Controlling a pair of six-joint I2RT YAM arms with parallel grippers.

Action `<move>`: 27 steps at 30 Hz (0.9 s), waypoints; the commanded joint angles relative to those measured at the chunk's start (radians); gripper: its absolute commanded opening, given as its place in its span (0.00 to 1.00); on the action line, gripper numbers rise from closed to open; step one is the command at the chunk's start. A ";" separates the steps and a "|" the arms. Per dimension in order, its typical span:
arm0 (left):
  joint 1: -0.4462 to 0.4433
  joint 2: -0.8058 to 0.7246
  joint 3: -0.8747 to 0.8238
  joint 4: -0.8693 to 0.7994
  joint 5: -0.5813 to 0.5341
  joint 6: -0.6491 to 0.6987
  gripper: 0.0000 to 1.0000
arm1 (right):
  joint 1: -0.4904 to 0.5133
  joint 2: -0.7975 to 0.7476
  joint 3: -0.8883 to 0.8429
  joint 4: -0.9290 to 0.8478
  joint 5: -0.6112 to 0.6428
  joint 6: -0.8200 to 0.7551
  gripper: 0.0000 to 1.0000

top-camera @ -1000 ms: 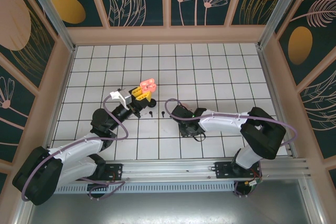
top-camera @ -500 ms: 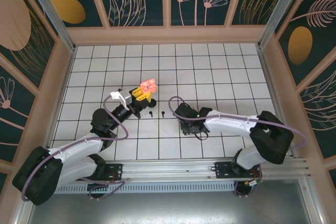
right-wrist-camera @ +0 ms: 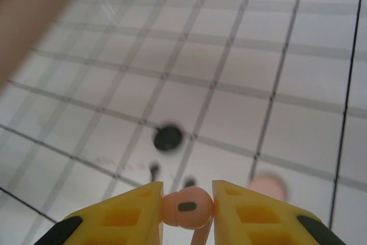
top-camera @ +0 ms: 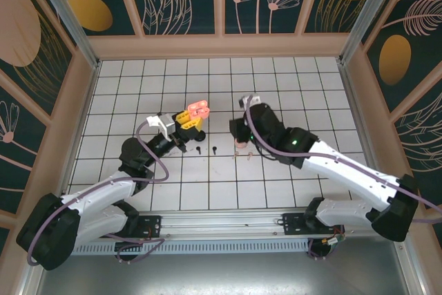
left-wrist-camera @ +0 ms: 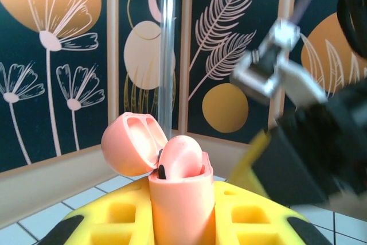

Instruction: Insert wireless bluetooth earbuds into charging case

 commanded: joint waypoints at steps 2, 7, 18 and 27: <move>-0.005 0.026 0.071 -0.001 0.067 0.041 0.00 | -0.020 -0.018 0.130 0.135 -0.006 -0.181 0.27; -0.006 0.073 0.129 0.000 0.109 0.048 0.00 | -0.048 -0.010 0.184 0.260 -0.113 -0.247 0.29; -0.012 0.156 0.204 0.079 0.139 0.026 0.00 | -0.073 -0.023 0.103 0.439 -0.252 -0.223 0.29; -0.015 0.173 0.214 0.129 0.131 0.007 0.00 | -0.116 -0.054 0.016 0.518 -0.380 -0.146 0.29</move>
